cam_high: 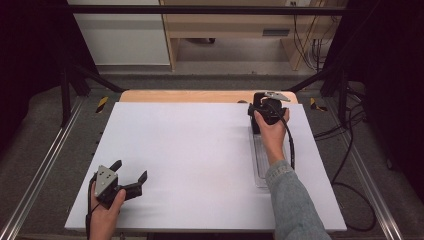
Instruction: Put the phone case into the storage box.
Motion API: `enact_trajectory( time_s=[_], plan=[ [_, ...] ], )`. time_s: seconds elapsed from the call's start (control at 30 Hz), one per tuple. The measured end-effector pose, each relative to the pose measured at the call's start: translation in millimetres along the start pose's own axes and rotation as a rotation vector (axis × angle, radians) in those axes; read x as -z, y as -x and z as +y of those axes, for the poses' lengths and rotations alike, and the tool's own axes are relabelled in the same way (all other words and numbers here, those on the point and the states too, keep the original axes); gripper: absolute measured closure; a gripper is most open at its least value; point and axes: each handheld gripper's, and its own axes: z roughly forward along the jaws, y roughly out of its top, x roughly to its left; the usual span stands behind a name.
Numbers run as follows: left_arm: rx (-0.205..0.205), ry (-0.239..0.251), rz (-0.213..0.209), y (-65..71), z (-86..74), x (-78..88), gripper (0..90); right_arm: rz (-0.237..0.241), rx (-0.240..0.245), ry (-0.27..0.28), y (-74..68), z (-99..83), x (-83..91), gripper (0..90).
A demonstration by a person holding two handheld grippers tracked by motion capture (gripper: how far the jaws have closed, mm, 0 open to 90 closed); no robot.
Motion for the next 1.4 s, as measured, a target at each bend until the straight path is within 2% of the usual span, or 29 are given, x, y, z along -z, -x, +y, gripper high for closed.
enact_trajectory(
  time_s=[0.87, 1.4],
  plan=[
    [0.001, 0.002, -0.005, 0.7, 0.3, -0.2, 2.6, -0.031, 0.024, 0.008, -3.5, -3.0, -8.0, 13.0],
    [-0.001, 0.003, -0.004, -0.1, 0.7, -0.8, 2.7, -0.044, 0.015, 0.018, -1.4, -3.6, -10.3, 12.9]
  ],
)
